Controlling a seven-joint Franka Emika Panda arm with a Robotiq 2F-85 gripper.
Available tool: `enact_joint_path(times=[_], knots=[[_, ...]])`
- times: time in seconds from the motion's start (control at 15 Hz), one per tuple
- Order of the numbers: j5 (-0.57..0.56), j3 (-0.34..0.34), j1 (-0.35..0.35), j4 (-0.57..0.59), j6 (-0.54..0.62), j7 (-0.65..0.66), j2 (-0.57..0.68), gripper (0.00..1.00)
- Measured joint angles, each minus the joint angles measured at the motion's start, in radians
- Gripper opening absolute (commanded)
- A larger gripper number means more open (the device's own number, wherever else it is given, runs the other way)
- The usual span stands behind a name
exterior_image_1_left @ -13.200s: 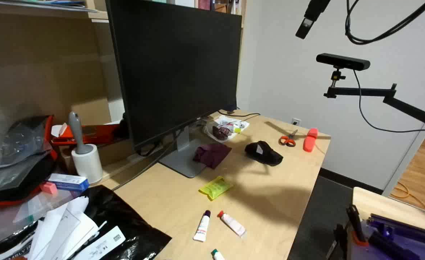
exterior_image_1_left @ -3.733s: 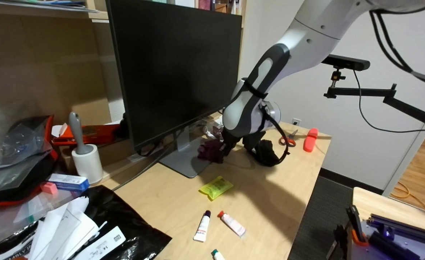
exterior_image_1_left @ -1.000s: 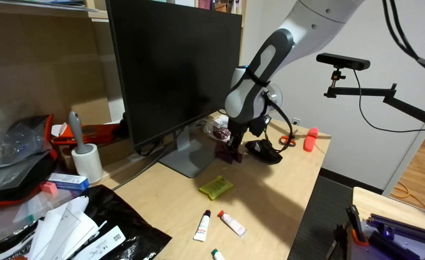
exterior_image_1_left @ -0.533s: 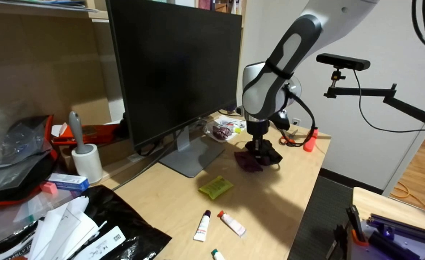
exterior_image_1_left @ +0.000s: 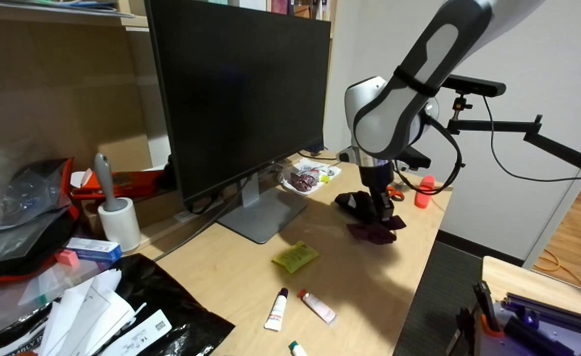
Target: Move the maroon cloth to the front of the desk
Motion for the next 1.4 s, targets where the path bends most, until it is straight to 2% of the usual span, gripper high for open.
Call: enact_joint_path(times=[0.4, 0.47, 0.67, 0.8, 0.93, 1.13, 1.27, 1.4], knots=[[0.003, -0.009, 0.007, -0.015, 0.001, 0.000, -0.022, 0.09], [0.020, -0.012, 0.006, -0.019, 0.030, 0.000, -0.023, 0.09], [0.123, -0.027, -0.019, -0.091, 0.219, -0.056, -0.038, 0.09], [0.249, -0.027, -0.070, -0.176, 0.355, -0.170, -0.062, 0.08], [0.408, 0.032, -0.171, -0.264, 0.456, -0.328, -0.094, 0.09], [0.653, 0.242, -0.371, -0.355, 0.494, -0.570, -0.169, 0.08], [0.796, 0.326, -0.418, -0.361, 0.491, -0.715, -0.196, 0.08], [0.939, 0.350, -0.420, -0.357, 0.497, -0.850, -0.197, 0.08]])
